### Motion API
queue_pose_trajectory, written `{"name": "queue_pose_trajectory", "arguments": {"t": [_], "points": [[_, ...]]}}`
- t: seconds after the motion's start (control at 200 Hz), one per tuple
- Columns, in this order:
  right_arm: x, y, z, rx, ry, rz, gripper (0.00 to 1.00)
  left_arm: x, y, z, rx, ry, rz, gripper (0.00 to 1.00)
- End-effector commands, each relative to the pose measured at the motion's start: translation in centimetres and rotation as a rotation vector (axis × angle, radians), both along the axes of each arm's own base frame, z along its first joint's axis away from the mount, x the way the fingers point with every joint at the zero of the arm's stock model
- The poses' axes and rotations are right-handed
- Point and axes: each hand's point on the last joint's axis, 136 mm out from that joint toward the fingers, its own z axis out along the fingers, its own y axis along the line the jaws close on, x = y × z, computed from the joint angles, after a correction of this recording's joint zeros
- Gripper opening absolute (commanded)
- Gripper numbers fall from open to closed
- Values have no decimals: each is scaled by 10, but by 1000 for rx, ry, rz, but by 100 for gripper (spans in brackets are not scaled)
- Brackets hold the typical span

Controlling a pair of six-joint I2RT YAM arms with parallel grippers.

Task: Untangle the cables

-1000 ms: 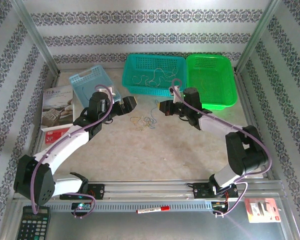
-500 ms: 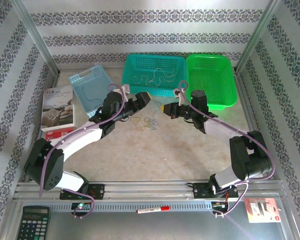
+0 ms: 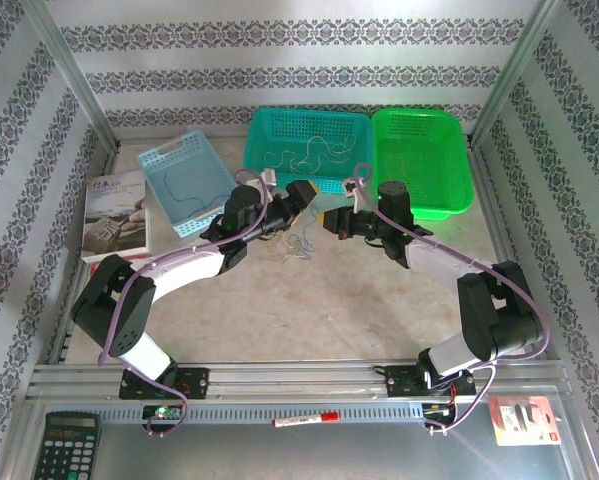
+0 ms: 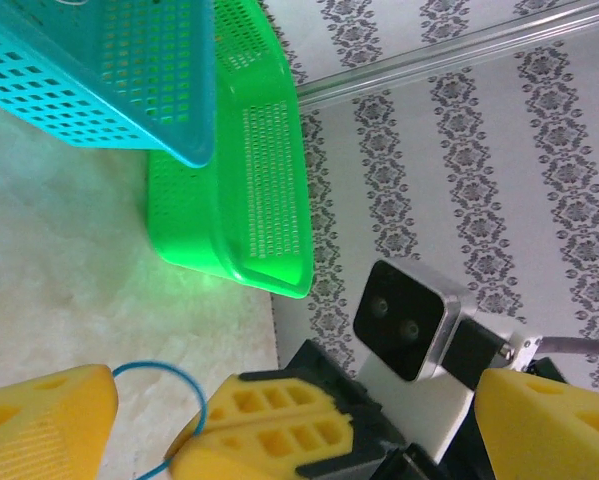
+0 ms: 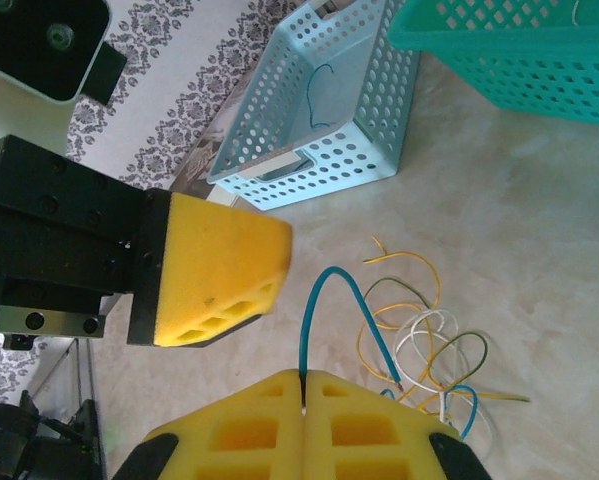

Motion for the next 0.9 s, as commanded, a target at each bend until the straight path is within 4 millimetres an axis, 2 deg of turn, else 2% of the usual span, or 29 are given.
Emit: {"name": "queue_pose_trajectory", "arguments": {"t": [0.0, 0.2, 0.515, 0.684, 0.894], "points": [[0, 6, 8, 4, -63, 25, 0, 1, -16, 20, -87, -37, -34, 92], [-1, 10, 11, 9, -66, 33, 0, 2, -29, 15, -110, -24, -65, 90], [-5, 12, 12, 5, -71, 36, 0, 1, -32, 12, -102, -17, -69, 89], [3, 6, 12, -9, -81, -3, 0, -5, -31, 12, -94, -15, -71, 89], [13, -3, 17, -12, -91, -50, 0, -16, -21, 10, -55, -14, -52, 89]]}}
